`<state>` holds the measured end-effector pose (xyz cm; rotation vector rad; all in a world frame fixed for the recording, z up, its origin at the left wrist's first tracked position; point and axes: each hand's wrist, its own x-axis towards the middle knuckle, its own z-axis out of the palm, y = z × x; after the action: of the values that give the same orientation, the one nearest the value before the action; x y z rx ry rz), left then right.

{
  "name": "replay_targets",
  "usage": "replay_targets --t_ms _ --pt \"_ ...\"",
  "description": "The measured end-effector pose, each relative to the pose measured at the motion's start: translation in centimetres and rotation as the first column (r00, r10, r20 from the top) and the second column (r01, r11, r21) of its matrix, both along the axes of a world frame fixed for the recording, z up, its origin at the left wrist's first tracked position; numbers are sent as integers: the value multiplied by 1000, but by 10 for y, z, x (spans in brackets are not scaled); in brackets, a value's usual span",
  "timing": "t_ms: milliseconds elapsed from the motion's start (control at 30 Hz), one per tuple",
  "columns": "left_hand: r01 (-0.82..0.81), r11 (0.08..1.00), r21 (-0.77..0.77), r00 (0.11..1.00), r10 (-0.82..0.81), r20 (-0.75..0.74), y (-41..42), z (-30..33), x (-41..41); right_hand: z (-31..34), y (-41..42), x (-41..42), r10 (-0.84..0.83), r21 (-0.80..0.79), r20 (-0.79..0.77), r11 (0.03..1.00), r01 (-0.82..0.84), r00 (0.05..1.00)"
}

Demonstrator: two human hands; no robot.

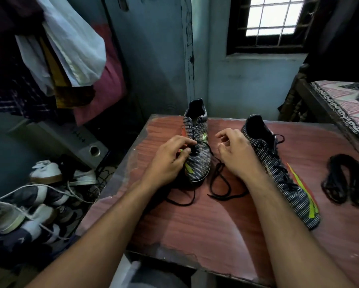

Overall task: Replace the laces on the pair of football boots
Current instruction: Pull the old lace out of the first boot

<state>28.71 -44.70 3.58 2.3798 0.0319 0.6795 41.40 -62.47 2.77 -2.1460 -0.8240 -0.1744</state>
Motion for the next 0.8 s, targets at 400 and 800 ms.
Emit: replay_targets --t_ms 400,800 --pt "-121 989 85 993 121 2 9 -16 5 1 13 -19 177 -9 -10 984 -177 984" --pt "-20 980 198 998 30 -49 22 -12 14 0 18 -24 177 -74 63 982 -173 982"
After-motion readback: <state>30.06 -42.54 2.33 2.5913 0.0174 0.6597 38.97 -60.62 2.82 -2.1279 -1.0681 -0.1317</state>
